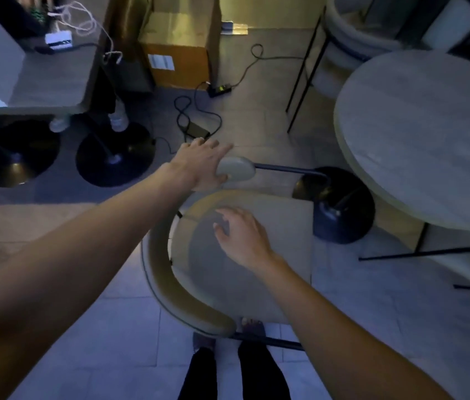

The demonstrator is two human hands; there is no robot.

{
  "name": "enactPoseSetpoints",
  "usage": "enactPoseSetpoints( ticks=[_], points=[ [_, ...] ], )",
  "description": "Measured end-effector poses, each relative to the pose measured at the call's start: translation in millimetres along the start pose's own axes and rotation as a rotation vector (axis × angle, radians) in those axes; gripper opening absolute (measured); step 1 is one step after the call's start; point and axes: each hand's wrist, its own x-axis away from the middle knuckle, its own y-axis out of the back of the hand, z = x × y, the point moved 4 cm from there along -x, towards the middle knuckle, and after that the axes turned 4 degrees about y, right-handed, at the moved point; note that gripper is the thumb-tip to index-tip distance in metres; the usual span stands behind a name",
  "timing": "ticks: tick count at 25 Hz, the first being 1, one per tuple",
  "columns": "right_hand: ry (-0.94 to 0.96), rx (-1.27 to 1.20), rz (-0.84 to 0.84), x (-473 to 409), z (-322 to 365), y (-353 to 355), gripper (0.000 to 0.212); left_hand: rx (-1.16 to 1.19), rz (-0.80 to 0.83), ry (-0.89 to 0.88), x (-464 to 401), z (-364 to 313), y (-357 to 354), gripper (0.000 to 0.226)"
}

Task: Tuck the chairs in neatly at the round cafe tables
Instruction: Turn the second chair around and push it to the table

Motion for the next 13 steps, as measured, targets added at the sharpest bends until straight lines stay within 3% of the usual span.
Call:
enactPoseSetpoints(
  ticks=[5, 13],
  points=[
    [-0.143, 0.0, -0.043, -1, -22, -21, 0.045, -0.001, 0.063, -0.108, -23, -1, -39, 0.077],
    [-0.297, -0.068, 0.016, 25, -35, -49, 0.042, -0.016, 0.114, -0.129, -17, -1, -72, 0.079]
  ],
)
